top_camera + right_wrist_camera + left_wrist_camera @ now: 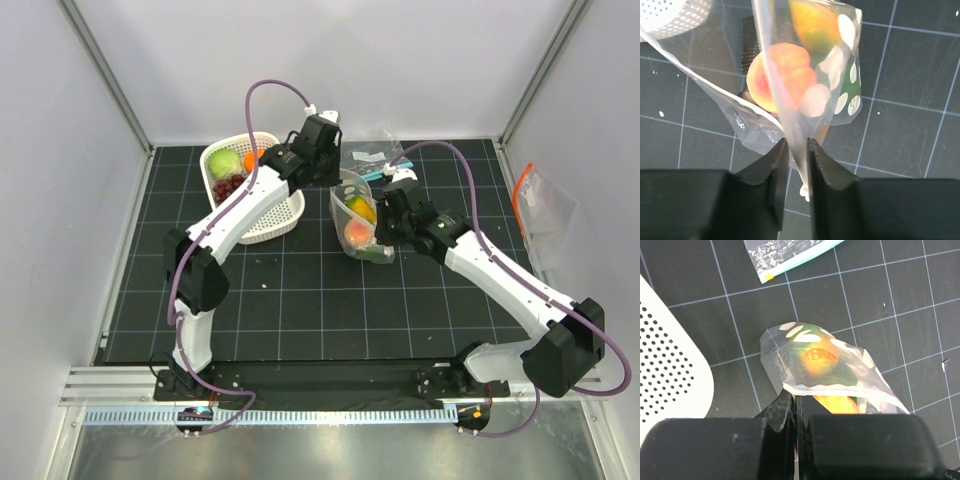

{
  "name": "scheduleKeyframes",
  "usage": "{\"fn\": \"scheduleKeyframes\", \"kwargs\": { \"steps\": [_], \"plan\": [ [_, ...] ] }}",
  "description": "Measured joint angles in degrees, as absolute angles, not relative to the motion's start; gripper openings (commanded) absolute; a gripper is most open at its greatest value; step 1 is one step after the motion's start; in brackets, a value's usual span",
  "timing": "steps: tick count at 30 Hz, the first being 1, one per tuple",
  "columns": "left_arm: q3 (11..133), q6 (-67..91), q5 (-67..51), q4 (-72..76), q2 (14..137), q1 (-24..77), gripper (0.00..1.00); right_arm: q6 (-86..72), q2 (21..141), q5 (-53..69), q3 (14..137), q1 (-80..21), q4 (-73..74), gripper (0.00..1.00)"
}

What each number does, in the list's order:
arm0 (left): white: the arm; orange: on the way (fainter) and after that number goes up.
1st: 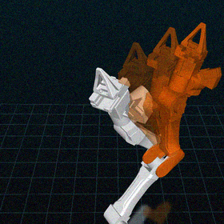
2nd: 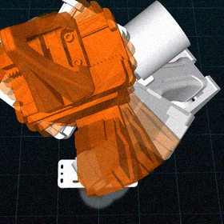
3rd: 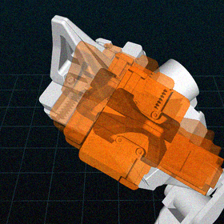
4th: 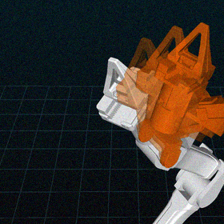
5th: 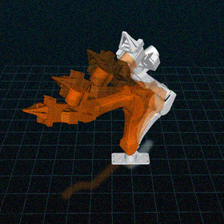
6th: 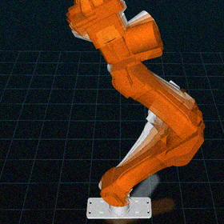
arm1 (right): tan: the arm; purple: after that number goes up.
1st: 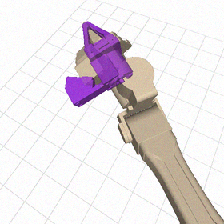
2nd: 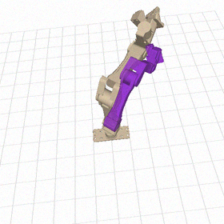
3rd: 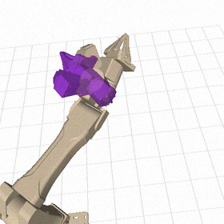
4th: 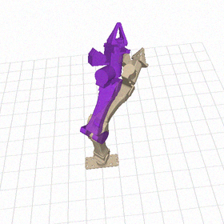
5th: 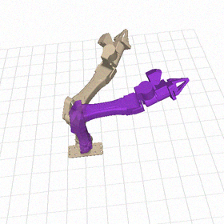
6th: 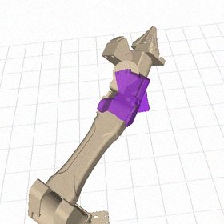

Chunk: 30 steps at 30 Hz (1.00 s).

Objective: Place the food in the zip-top bag and seal the zipper
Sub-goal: Adjust the zipper food storage bag at the center of the board.

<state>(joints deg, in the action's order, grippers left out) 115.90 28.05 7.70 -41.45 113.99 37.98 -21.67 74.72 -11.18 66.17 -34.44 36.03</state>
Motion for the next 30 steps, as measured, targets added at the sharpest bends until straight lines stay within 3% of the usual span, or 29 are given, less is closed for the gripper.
{"fn": "scheduleKeyframes", "kwargs": {
  "steps": [3,5,19,30],
  "plan": [
    [115.9,28.1,7.7,-41.5,113.9,38.0,0.0,-22.0,74.7,-11.5,66.3,-34.4,36.8,0.48],
    [115.9,28.1,7.7,-41.5,113.9,38.0,0.0,-21.8,74.6,-11.4,66.3,-34.4,36.9,0.53],
    [115.9,28.0,7.7,-41.8,113.9,38.0,0.0,-21.6,74.3,-13.3,71.7,-34.4,38.3,0.53],
    [115.9,28.0,7.7,-42.3,113.9,38.0,0.0,-21.3,75.6,-13.9,69.9,-34.0,38.3,0.39]
  ]
}}
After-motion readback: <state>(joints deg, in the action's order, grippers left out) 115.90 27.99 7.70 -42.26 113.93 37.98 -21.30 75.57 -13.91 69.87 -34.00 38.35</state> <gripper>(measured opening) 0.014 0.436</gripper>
